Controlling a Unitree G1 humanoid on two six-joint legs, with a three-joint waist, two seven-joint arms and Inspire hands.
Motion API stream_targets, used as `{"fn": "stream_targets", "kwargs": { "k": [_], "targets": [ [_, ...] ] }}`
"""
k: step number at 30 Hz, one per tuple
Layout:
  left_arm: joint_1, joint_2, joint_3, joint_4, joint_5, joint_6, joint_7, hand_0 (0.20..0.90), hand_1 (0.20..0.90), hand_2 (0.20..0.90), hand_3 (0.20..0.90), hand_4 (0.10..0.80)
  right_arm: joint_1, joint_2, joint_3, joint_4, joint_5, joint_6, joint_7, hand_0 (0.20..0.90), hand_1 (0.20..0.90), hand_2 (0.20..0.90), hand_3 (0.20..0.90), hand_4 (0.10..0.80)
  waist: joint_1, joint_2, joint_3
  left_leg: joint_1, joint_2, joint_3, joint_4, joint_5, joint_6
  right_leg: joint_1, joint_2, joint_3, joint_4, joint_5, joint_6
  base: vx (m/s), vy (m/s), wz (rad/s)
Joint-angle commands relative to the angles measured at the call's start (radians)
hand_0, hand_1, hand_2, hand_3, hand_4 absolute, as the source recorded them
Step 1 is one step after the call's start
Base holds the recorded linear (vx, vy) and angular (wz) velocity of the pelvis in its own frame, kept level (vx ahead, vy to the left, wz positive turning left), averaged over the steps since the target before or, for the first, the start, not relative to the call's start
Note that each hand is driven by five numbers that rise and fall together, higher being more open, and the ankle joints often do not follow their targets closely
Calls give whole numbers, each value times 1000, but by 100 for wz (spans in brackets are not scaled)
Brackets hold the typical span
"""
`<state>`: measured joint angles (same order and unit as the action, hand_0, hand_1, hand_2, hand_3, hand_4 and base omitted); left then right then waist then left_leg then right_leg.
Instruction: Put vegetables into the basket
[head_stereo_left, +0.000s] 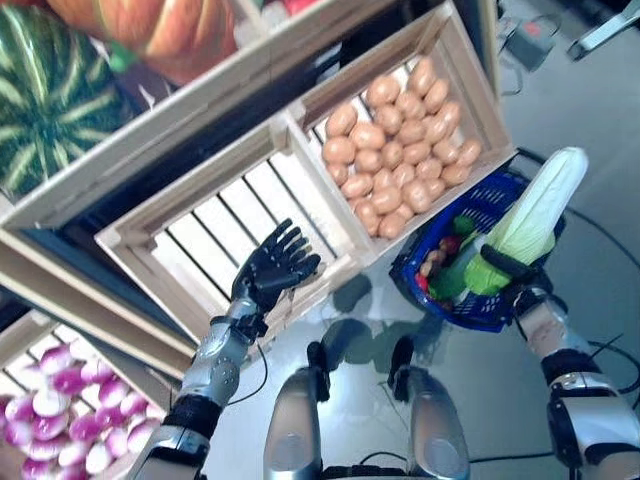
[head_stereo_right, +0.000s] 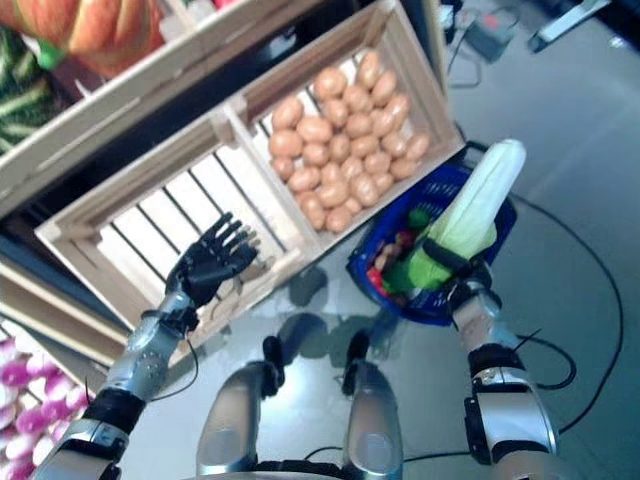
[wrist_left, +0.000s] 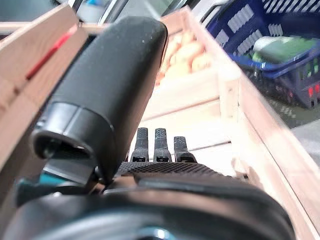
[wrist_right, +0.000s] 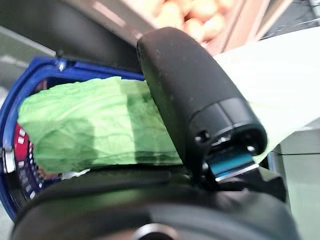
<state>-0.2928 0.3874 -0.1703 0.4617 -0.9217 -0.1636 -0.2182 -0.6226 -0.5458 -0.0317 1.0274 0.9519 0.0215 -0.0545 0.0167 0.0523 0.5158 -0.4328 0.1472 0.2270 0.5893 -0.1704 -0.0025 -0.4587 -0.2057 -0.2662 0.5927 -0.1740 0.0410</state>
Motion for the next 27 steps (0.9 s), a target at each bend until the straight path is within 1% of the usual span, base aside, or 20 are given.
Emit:
{"fn": "stream_targets", "kwargs": {
  "k": [1,3,4,5,6,7,8,9,10,11,13,14,15,16,22,23,24,27],
  "targets": [
    [-33,26,-8,-150,-55,-134,-9,900,900,900,900,800,-65,-116,-30,-4,59,-108,-25,300,300,300,300,400,-3,12,-10,-41,-7,2,220,-188,20,18,-33,-50,181,-130,-70,-64,7,14],
    [-35,24,-15,-164,-57,-134,-6,900,900,900,900,800,-83,-129,-30,12,55,-105,-27,300,300,300,300,400,-1,15,-1,-83,-7,-14,293,-219,32,-28,-50,-35,261,-158,-77,-59,1,7],
    [-41,25,-20,-178,-59,-130,0,900,900,900,900,800,-92,-136,-29,19,60,-105,-27,300,300,300,300,400,-3,14,0,-150,-6,-28,390,-255,49,-102,-72,-16,364,-196,-88,-41,-15,8],
    [-45,26,-25,-180,-63,-131,2,900,900,900,900,800,-95,-137,-28,28,64,-107,-26,300,300,300,300,400,0,13,4,-145,-10,-33,392,-259,48,-100,-71,-9,366,-197,-83,-86,-30,11],
    [-57,28,-30,-180,-66,-133,8,900,900,900,900,800,-106,-141,-28,39,70,-108,-25,300,300,300,300,400,-1,14,4,-201,-9,-41,460,-282,59,-157,-84,1,436,-221,-92,-16,-41,12],
    [-60,28,-35,-179,-68,-135,10,900,900,900,900,800,-108,-143,-26,46,77,-107,-26,300,300,300,300,400,1,14,4,-191,-12,-41,452,-287,58,-153,-81,4,428,-221,-86,-59,-41,11],
    [-66,29,-37,-175,-72,-140,9,900,900,900,900,800,-116,-146,-26,53,85,-107,-23,300,300,300,300,400,0,16,4,-220,-10,-42,485,-302,64,-185,-86,8,463,-234,-88,-59,-36,9],
    [-75,30,-40,-170,-77,-146,8,900,900,900,900,800,-126,-148,-26,61,95,-109,-23,300,300,300,300,400,-1,18,4,-261,-7,-41,531,-316,73,-229,-93,10,508,-248,-96,-59,-32,10],
    [-78,28,-46,-166,-80,-149,8,900,900,900,900,800,-132,-148,-26,70,102,-112,-28,300,300,300,300,400,0,20,4,-247,-9,-37,517,-316,68,-221,-88,10,495,-244,-89,-75,-22,10],
    [-84,29,-47,-168,-79,-150,10,900,900,900,900,800,-139,-148,-27,70,102,-113,-31,300,300,300,300,400,-2,21,4,-283,-6,-38,558,-327,75,-257,-96,11,535,-256,-97,-50,-23,9],
    [-93,30,-56,-168,-84,-154,9,900,900,900,900,800,-162,-155,-22,76,101,-107,-36,300,300,300,300,400,-4,27,4,-314,-6,-32,589,-341,79,-297,-100,16,569,-267,-97,-74,-10,5],
    [-96,26,-59,-167,-80,-157,12,900,900,900,900,800,-169,-160,-20,76,93,-101,-29,300,300,300,300,400,-6,29,4,-327,-8,-32,603,-345,75,-313,-102,19,585,-271,-96,-49,2,1],
    [-99,28,-64,-167,-83,-160,15,900,900,900,900,800,-174,-164,-18,77,90,-99,-28,693,693,693,693,662,-7,31,4,-335,-8,-31,612,-347,74,-322,-104,21,594,-274,-96,-57,3,0],
    [-101,24,-68,-169,-86,-164,16,900,900,900,900,800,-184,-169,-11,80,75,-97,-29,900,900,900,900,800,-8,35,4,-345,-10,-29,620,-349,71,-333,-105,23,603,-277,-95,-56,0,2],
    [-99,38,-68,-179,-93,-176,5,900,900,900,900,800,-185,-176,-10,77,88,-98,-34,900,900,900,900,800,-8,35,4,-357,-6,-29,625,-347,62,-352,-102,27,614,-276,-87,-52,-12,4],
    [-100,40,-70,-178,-94,-175,6,900,900,900,900,800,-187,-177,-11,77,90,-97,-37,900,900,900,900,800,-6,34,4,-352,-6,-30,616,-344,60,-346,-101,24,606,-272,-85,0,0,0],
    [-99,40,-71,-176,-95,-174,6,900,900,900,900,800,-187,-177,-9,79,89,-97,-37,900,900,900,900,800,-5,33,4,-331,-8,-30,593,-340,54,-326,-97,24,584,-267,-78,0,0,0],
    [-102,47,-70,-173,-107,-173,4,900,900,900,900,800,-193,-179,-7,77,84,-93,-32,900,900,900,900,800,-4,30,4,-326,-5,-33,582,-334,51,-320,-94,21,574,-261,-76,-32,-4,0]
  ]
}}
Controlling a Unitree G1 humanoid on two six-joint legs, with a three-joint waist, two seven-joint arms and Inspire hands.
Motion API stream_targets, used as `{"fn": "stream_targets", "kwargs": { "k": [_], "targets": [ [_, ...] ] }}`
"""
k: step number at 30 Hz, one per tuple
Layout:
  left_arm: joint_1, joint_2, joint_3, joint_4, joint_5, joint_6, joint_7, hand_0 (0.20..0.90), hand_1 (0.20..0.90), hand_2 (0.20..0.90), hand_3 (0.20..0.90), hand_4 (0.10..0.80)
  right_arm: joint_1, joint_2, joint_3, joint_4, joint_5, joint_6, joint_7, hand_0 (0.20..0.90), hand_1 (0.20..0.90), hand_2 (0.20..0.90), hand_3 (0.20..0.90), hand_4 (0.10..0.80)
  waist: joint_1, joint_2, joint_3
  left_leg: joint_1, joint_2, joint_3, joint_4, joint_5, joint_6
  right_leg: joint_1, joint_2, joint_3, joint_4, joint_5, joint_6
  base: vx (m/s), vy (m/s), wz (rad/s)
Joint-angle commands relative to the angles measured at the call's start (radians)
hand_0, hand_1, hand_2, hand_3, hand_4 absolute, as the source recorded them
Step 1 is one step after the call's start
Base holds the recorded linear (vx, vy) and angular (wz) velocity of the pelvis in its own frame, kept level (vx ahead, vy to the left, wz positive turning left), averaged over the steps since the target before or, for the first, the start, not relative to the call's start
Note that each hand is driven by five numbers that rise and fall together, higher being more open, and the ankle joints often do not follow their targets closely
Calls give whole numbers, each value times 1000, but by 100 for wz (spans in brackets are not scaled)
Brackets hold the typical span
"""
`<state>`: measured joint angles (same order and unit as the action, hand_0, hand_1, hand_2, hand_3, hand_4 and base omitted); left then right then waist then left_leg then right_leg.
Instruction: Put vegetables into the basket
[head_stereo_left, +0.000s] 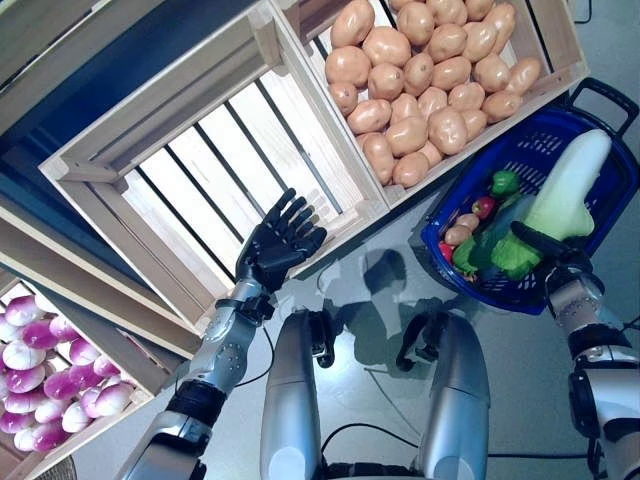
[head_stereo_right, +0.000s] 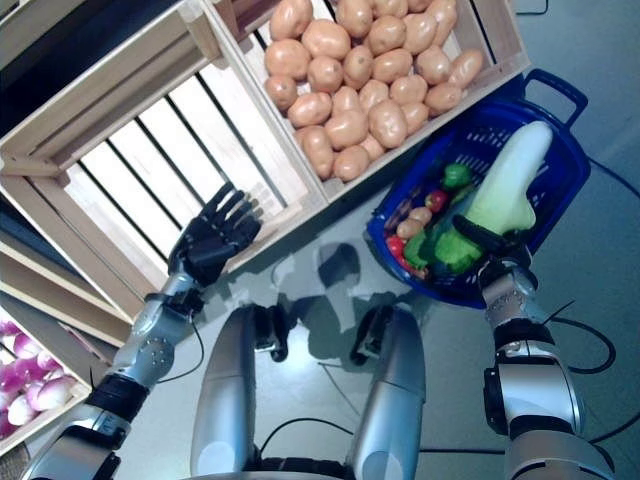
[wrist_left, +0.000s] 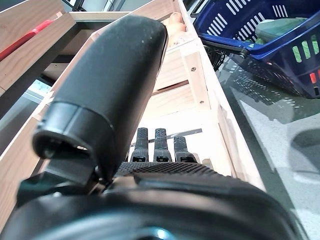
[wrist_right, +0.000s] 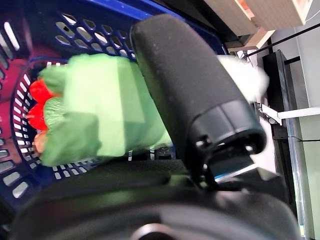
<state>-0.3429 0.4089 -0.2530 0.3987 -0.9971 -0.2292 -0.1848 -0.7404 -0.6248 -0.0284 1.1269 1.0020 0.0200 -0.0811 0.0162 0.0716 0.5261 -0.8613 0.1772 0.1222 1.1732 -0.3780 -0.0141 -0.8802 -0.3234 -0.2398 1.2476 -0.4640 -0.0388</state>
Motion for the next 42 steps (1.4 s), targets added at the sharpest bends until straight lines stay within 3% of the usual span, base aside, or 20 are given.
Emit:
{"fn": "stream_targets", "kwargs": {
  "k": [1,10,17,26,33,38,42],
  "targets": [
    [-54,27,14,-111,-32,-107,-29,900,900,900,900,800,-76,-100,-12,-26,33,-90,-6,900,900,900,900,800,-4,10,-6,85,-32,71,16,-128,67,84,21,-6,-64,26,-3,-55,-2,-2],
    [-49,29,18,-110,-47,-117,-48,900,900,900,900,800,-62,-104,-16,-21,37,-94,8,900,900,900,900,800,1,-7,-6,165,-23,72,-70,-84,57,164,38,-19,-137,53,4,0,0,0],
    [-24,30,35,-97,-51,-105,-61,900,900,900,900,800,-5,-78,-37,-25,62,-78,39,900,900,900,900,800,10,-32,-13,308,-27,79,-214,-43,50,303,59,-37,-256,90,18,26,28,-3],
    [20,15,61,-43,1,-72,-97,900,900,900,900,800,156,51,-30,-38,-17,-66,80,900,900,900,900,800,26,-72,-139,591,-44,115,-595,100,17,604,133,-85,-644,200,30,114,20,-5],
    [111,-24,51,13,92,40,-197,900,900,900,900,800,309,163,9,-105,-62,-30,140,900,900,900,900,800,27,-86,-289,851,-92,134,-974,238,-4,889,217,-86,-1075,326,54,190,36,-6],
    [202,-78,49,87,147,35,-224,900,900,900,900,800,454,295,28,-191,-10,-91,192,900,900,900,900,800,21,-79,-359,961,-116,136,-1150,297,-2,979,237,-68,-1222,395,75,93,91,-7],
    [263,-119,65,158,179,8,-148,900,900,900,900,800,587,440,93,-347,6,-246,190,900,900,900,900,800,-4,-73,-397,1031,-127,153,-1260,328,4,1027,249,-51,-1310,435,88,75,73,-3]
  ]
}}
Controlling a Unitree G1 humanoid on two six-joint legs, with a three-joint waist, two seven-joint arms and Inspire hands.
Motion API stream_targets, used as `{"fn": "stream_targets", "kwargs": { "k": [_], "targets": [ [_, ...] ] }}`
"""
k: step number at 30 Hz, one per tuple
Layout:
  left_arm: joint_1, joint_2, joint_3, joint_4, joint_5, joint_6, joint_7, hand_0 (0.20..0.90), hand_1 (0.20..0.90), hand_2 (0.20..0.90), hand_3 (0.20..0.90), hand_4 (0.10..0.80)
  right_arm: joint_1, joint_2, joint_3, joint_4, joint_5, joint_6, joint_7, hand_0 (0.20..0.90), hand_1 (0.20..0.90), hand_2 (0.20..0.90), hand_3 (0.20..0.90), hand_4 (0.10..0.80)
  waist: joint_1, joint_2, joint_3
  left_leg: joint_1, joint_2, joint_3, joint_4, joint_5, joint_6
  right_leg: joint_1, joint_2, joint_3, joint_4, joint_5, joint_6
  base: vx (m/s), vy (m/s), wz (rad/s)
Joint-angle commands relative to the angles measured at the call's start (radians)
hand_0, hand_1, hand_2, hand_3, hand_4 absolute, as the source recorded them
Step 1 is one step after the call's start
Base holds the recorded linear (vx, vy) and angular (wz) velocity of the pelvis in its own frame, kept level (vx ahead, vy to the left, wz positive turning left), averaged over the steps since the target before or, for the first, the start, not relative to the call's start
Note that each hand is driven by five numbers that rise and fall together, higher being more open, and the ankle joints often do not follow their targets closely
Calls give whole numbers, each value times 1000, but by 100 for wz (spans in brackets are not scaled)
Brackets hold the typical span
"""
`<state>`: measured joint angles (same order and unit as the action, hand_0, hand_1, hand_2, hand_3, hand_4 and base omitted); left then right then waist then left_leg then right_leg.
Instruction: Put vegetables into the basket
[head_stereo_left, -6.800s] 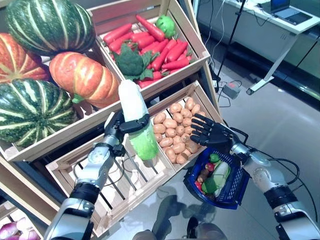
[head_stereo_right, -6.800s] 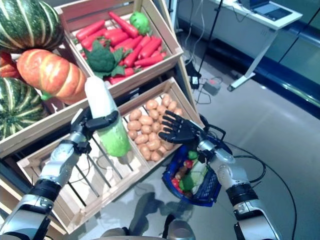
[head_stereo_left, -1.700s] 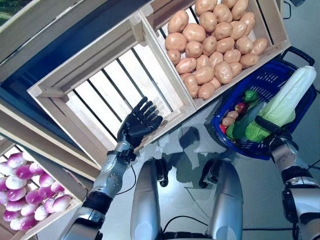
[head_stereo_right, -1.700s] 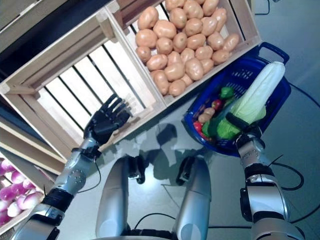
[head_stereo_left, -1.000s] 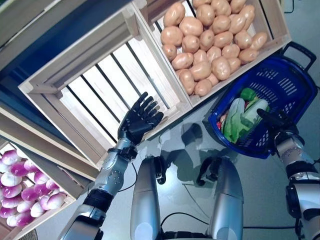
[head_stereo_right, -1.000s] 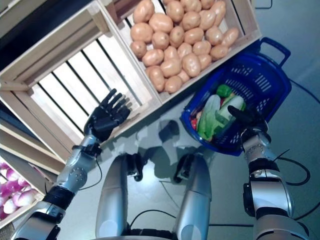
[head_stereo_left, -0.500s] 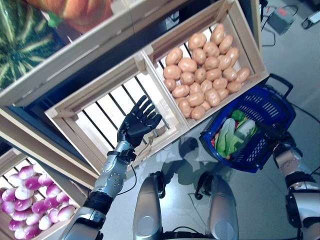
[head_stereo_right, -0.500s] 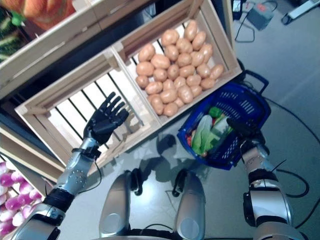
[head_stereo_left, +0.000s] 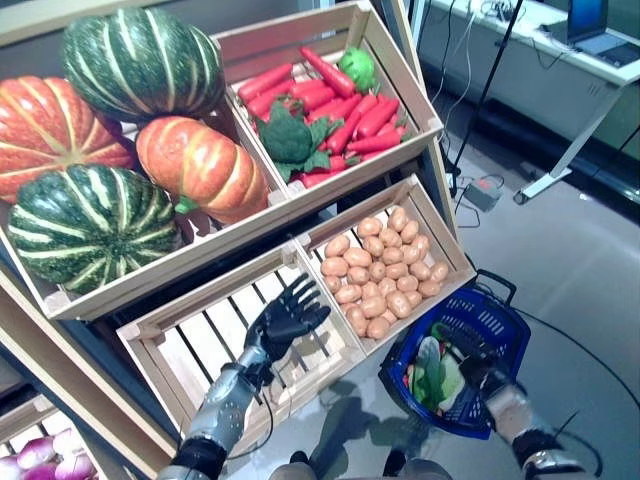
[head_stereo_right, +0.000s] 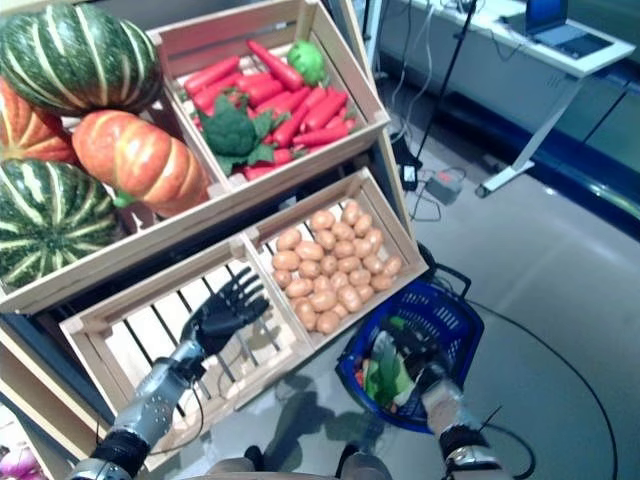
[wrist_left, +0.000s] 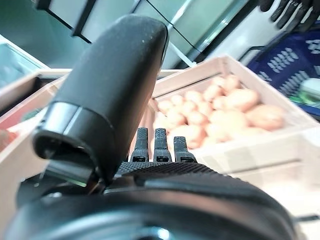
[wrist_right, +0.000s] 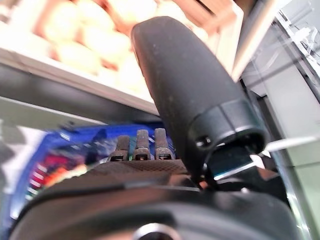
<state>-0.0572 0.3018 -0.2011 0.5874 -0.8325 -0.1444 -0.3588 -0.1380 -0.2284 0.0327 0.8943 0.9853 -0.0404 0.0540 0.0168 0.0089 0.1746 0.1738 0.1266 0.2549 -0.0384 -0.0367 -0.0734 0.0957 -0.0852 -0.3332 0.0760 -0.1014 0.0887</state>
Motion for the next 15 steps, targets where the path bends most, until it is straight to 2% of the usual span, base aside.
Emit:
{"fn": "stream_targets", "kwargs": {
  "k": [1,4,10,15],
  "targets": [
    [-13,-30,20,-15,13,-71,52,900,900,900,900,800,18,79,48,-157,25,-203,61,900,900,900,900,800,-14,-9,-52,0,-78,24,-49,-19,64,61,11,46,-162,84,-38,45,71,-2],
    [14,-65,7,13,56,-95,82,900,900,900,900,800,72,129,81,-214,27,-225,92,900,900,900,900,800,-33,-3,-58,5,-80,34,-49,-28,65,60,10,50,-163,86,-32,30,61,-8],
    [85,-93,-26,82,145,-108,116,900,900,900,900,800,181,166,171,-280,1,-160,166,900,900,900,900,800,-64,-1,-57,18,-85,51,-49,-39,74,69,11,63,-163,79,-27,44,41,-6],
    [78,-120,-37,181,186,-111,146,900,900,900,900,800,179,167,227,-247,-61,-102,155,900,900,900,900,800,-61,-4,-51,17,-89,42,-49,-40,75,72,10,59,-163,72,-27,15,15,-2]
  ]
}}
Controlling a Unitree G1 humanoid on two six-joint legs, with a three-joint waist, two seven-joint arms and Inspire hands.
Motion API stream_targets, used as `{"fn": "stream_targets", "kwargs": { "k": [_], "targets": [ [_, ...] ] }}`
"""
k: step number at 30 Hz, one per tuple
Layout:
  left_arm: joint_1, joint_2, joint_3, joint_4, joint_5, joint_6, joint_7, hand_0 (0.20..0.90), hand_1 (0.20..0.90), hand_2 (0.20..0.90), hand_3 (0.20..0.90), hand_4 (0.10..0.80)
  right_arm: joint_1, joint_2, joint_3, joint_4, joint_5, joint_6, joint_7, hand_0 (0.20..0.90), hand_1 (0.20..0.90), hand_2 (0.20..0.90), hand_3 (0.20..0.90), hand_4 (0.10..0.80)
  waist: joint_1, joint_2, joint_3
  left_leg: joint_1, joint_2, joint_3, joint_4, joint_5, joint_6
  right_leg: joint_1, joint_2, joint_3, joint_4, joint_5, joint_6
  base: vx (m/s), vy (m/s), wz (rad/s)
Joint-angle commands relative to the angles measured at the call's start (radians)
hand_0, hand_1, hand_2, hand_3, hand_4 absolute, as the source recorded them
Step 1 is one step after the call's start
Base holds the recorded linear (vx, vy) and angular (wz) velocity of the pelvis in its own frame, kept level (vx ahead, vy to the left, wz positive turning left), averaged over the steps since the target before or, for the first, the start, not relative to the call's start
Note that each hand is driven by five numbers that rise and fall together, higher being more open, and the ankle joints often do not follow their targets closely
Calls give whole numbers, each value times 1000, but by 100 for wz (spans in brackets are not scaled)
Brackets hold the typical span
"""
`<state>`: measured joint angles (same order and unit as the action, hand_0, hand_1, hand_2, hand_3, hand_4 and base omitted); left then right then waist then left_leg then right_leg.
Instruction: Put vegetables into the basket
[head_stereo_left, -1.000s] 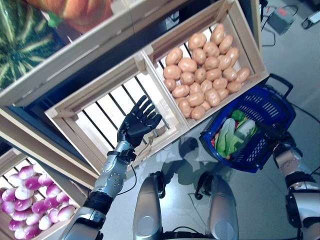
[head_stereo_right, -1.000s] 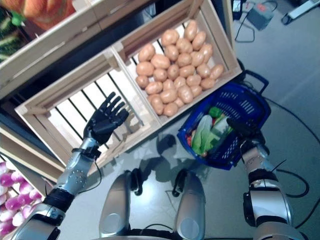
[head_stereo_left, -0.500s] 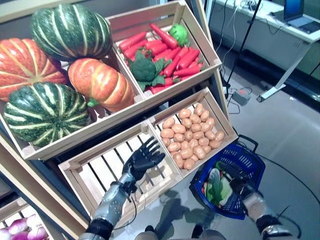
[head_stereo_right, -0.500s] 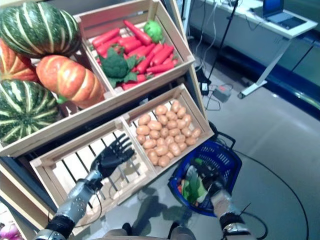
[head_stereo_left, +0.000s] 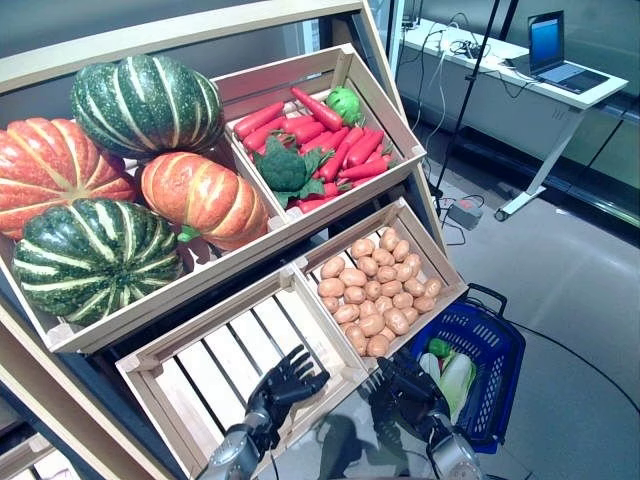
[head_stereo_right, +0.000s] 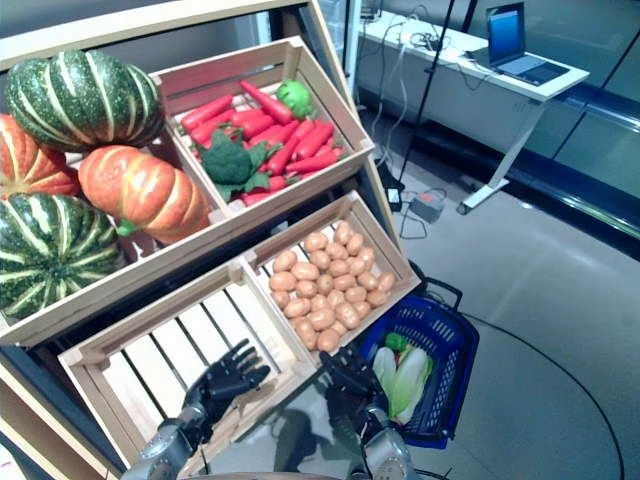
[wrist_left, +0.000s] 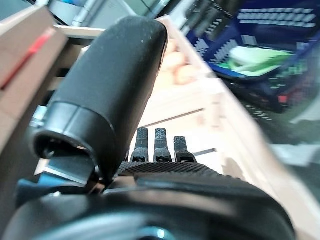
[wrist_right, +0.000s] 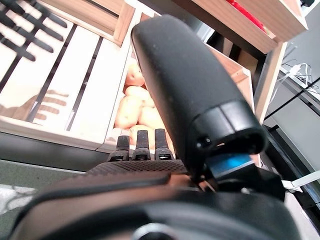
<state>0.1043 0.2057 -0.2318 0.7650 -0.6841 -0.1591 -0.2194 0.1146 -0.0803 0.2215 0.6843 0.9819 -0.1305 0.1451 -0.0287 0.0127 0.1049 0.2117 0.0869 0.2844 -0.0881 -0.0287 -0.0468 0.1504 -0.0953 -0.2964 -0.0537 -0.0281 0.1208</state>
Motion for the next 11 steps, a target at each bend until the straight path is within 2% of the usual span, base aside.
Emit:
{"fn": "stream_targets", "kwargs": {
  "k": [1,8,11],
  "targets": [
    [-86,-25,-7,14,41,-94,8,900,900,900,900,800,-77,17,44,-35,-67,-13,62,900,900,900,900,800,-14,-8,20,-21,-50,11,1,-47,49,19,20,20,-34,-2,-59,0,0,0],
    [-97,-46,-23,139,77,-60,49,900,900,900,900,800,-93,20,74,16,-35,-26,28,900,900,900,900,800,0,-11,21,-17,-55,-13,1,-51,50,33,14,3,-34,-9,-56,37,2,3],
    [-100,-45,-18,172,89,-75,84,900,900,900,900,800,-93,25,75,40,-10,-45,19,900,900,900,900,800,3,-10,19,-16,-57,-22,1,-52,51,38,11,-4,-34,-11,-55,20,-1,4]
  ]
}}
